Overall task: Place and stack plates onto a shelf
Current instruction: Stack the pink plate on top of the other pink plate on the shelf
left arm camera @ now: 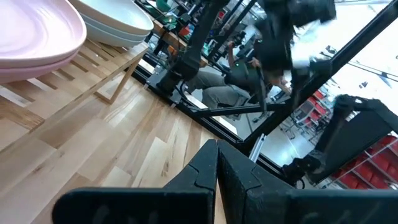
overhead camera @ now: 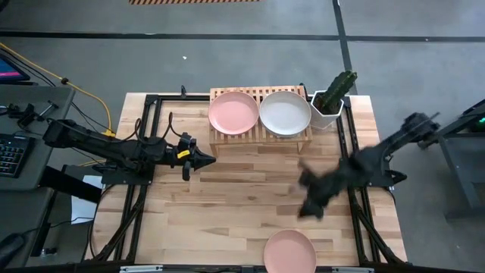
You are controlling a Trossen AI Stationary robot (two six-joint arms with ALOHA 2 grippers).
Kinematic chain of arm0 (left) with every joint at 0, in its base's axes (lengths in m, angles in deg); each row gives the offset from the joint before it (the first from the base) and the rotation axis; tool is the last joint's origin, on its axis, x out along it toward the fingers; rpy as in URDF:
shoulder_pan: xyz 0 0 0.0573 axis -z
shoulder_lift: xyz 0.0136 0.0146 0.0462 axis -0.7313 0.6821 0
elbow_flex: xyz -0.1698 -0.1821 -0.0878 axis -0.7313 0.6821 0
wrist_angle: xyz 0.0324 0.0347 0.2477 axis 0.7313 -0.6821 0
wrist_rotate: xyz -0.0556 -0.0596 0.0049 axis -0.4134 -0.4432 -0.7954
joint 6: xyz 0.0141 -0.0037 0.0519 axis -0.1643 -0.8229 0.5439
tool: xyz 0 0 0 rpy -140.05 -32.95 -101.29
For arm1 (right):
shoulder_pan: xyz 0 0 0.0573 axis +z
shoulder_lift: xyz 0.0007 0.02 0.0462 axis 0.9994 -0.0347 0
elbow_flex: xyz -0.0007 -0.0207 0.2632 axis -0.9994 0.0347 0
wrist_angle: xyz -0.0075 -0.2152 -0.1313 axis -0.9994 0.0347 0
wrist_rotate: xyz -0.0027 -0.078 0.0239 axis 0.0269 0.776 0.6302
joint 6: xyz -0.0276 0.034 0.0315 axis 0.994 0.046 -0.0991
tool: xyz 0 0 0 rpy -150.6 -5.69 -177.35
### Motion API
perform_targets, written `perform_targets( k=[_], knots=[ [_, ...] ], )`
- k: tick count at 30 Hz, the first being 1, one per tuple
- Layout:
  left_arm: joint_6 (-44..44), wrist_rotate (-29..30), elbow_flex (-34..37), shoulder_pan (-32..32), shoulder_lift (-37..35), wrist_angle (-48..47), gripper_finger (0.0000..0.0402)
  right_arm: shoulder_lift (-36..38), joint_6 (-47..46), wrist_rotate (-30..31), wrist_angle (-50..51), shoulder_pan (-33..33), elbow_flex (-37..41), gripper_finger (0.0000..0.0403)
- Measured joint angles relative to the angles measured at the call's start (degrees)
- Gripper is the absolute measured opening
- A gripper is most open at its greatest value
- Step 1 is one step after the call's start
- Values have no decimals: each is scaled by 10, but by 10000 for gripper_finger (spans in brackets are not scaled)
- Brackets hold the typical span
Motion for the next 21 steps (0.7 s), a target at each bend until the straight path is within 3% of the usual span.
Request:
perform_targets(
  k=[5,10,15,19,21],
  knots=[
    [0,0,0,-4,0,0,0,-126,-117,-76,-4,114,0,216],
    [0,0,0,-5,0,0,0,-238,-183,-119,-74,167,0,192],
    [0,0,0,-5,0,-2,0,-315,-190,-129,-150,162,0,121],
    [0,0,0,-5,0,-2,0,-344,-169,-117,-146,142,0,28],
    [-6,0,0,-5,0,-2,0,-352,-132,-98,-148,133,0,10]
  ],
)
